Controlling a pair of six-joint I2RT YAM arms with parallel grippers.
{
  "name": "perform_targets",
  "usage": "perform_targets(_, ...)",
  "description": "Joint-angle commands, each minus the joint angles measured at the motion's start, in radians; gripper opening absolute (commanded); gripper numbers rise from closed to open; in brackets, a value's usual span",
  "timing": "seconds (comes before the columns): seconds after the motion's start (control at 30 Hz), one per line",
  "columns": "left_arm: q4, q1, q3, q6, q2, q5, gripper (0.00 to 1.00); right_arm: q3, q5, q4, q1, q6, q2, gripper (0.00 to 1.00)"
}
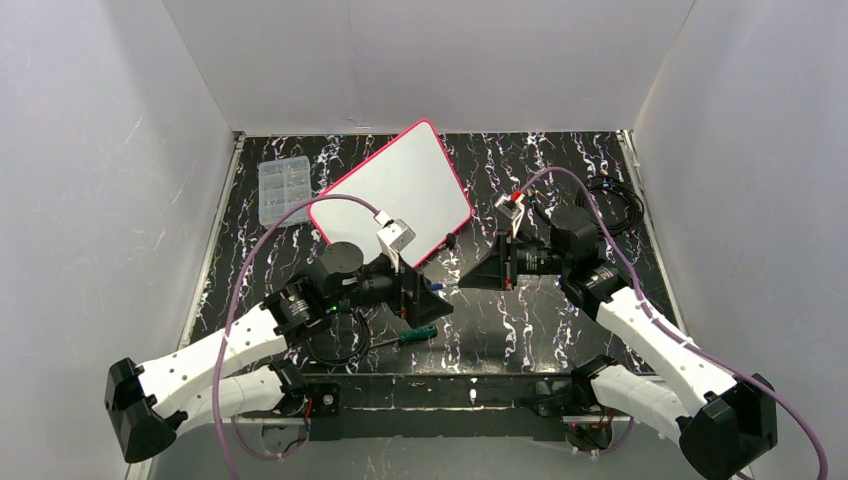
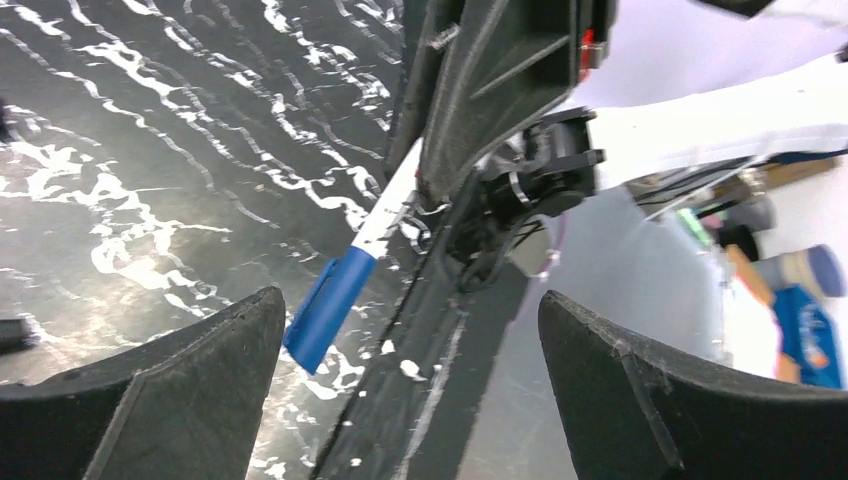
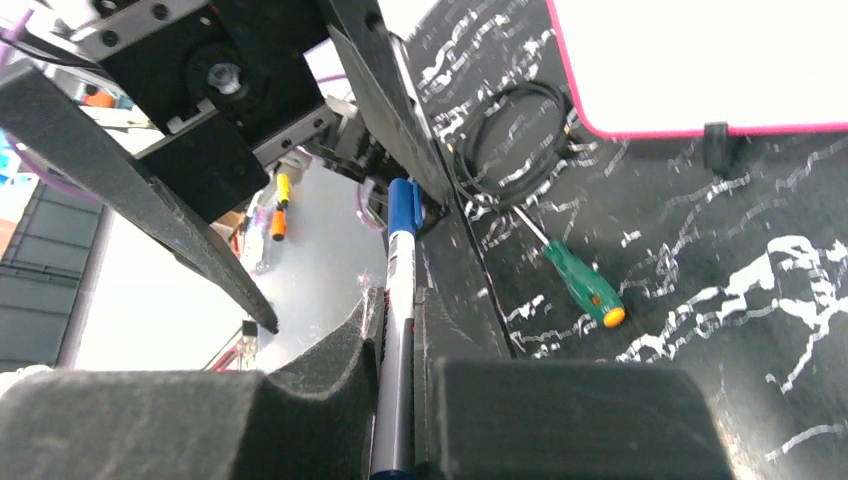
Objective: Write a sentence on the whiteboard
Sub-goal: Open the whiteboard marker at the center of the board.
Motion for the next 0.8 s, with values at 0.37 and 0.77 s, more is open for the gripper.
perform_targets(0.37,0.076,0.107,0.002,-0.223,-0.101,0.287,0.62,0.032,-0.181,0.284,0.002,0.129,-0.044,0.01)
perform_targets(0.77,0.167,0.130,-0.060,-0.265,-0.158,0.329,0.00,0.035,-0.214,0.331,0.003,0.160,-0.061,0.01)
